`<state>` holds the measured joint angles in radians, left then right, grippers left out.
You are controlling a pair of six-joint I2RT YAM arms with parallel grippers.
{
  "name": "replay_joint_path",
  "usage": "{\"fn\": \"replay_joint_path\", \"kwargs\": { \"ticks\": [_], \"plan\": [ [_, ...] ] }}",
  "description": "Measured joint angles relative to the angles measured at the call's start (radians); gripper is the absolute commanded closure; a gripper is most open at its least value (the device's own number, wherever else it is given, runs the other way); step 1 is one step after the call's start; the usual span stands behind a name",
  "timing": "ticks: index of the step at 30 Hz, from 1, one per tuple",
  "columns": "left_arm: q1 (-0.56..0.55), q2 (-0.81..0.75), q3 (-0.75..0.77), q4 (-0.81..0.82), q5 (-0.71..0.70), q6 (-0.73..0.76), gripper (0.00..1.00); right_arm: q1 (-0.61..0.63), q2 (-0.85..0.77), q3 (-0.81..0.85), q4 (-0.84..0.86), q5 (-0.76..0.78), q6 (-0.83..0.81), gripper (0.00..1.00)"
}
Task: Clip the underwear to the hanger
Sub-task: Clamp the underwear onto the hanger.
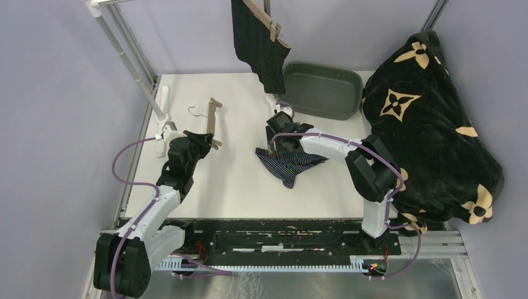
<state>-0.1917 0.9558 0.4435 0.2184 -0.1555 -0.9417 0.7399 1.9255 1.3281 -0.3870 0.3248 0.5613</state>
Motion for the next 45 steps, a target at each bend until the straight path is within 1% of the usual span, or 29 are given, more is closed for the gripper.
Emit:
{"fn": "replay_joint_path", "kwargs": {
  "ticks": [5,12,18,21,22,24,25,27,28,29,30,33,34,37,38,41,45],
  "plan": [
    [0.0,0.0,0.0,0.001,0.0,0.0,0.97,0.0,-0.044,-0.018,-0.003,0.002,-0.002,0.14],
    [0.0,0.0,0.0,0.001,0.0,0.0,0.97,0.005,-0.047,-0.064,-0.011,-0.003,-0.001,0.13],
    [0.0,0.0,-0.002,0.0,0.0,0.0,0.97,0.005,-0.021,-0.08,0.011,-0.013,-0.001,0.14],
    [0.0,0.0,-0.002,0.0,0.0,0.0,0.97,0.005,0.013,-0.079,0.02,-0.018,-0.002,0.16],
    [0.0,0.0,-0.002,0.0,0.0,0.0,0.97,0.005,0.018,-0.071,0.024,-0.018,0.0,0.18],
    [0.0,0.0,-0.003,0.0,0.0,0.0,0.97,0.005,0.029,-0.062,0.027,-0.02,-0.001,0.26],
    [0.0,0.0,-0.003,0.0,0.0,0.0,0.97,0.005,0.034,-0.057,0.028,-0.017,0.0,0.32],
    [0.0,0.0,-0.003,0.0,0.0,0.0,0.97,0.005,0.041,-0.049,0.033,-0.016,-0.002,0.45],
    [0.0,0.0,-0.003,0.0,0.0,0.0,0.97,0.005,0.045,-0.046,0.035,-0.016,-0.005,0.56],
    [0.0,0.0,-0.003,0.0,0.0,0.0,0.97,0.005,0.048,-0.042,0.039,-0.013,-0.004,0.61],
    [0.0,0.0,-0.003,0.0,0.0,0.0,0.97,0.005,0.051,-0.04,0.044,-0.014,-0.007,0.65],
    [0.0,0.0,-0.003,0.0,0.0,0.0,0.97,0.005,0.052,-0.04,0.058,-0.014,-0.01,0.72],
    [0.0,0.0,-0.003,0.0,0.0,0.0,0.97,0.005,0.052,-0.041,0.063,-0.014,-0.01,0.77],
    [0.0,0.0,-0.003,0.0,0.0,0.0,0.97,0.004,0.046,-0.057,0.092,-0.015,-0.032,0.98],
    [0.0,0.0,-0.003,0.0,0.0,0.0,0.97,0.004,0.04,-0.068,0.103,-0.014,-0.043,1.0],
    [0.0,0.0,-0.003,0.001,0.0,0.0,0.97,0.002,0.008,-0.119,0.142,-0.01,-0.09,1.0],
    [0.0,0.0,-0.008,0.021,0.011,0.0,0.97,-0.015,-0.069,-0.233,0.212,-0.014,-0.182,1.0]
  ]
}}
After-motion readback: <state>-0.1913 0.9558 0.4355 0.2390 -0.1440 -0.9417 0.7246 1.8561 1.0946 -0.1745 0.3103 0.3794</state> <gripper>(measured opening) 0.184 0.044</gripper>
